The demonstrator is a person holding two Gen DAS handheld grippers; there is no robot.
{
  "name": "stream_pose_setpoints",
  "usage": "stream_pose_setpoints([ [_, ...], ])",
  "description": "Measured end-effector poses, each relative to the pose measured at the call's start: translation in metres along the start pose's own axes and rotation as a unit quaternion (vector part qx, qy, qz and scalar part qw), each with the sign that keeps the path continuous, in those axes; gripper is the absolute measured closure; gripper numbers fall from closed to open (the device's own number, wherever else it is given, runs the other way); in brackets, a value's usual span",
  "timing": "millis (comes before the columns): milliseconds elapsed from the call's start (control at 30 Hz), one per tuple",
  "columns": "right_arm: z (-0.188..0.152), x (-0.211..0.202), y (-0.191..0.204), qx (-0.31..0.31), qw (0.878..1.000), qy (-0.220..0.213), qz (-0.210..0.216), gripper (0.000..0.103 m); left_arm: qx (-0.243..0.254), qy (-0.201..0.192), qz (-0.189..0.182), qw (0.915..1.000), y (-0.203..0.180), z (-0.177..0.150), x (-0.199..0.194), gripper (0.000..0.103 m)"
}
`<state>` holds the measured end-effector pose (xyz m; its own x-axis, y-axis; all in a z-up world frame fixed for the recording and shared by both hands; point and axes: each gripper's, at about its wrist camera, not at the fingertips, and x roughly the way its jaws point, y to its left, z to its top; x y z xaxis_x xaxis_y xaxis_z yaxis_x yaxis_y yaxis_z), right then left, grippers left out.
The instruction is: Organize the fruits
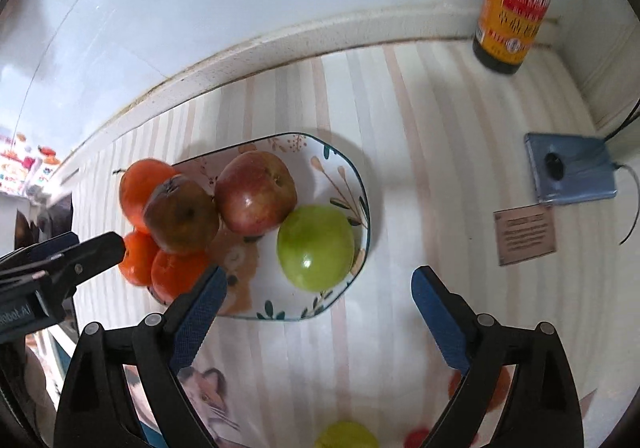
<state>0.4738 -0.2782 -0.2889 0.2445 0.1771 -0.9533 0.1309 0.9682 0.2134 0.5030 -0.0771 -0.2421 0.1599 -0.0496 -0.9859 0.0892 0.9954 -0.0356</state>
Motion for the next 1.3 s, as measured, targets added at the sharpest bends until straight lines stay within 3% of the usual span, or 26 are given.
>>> stream_pose_setpoints([
  [233, -0.024, -0.024, 0.013, -0.04, 0.998, -0.02, -0.034, 0.007, -0.011, -0.032, 0.014, 0.9993, 0.008, -0.041, -0.02, 0.008],
  [933, -0.087, -0.145, 0.037, -0.077, 0.992, -0.098, -0.028, 0.007, -0.006, -0.119, -0.001, 0.9929, 0.008, -0.11, -0.112, 0.008],
  [1300, -0.115, -0.182, 0.035, -0.079, 0.99, -0.119, -0.014, 0.007, -0.005, -0.117, -0.012, 0.9931, 0.002, -0.139, -0.122, 0.008],
])
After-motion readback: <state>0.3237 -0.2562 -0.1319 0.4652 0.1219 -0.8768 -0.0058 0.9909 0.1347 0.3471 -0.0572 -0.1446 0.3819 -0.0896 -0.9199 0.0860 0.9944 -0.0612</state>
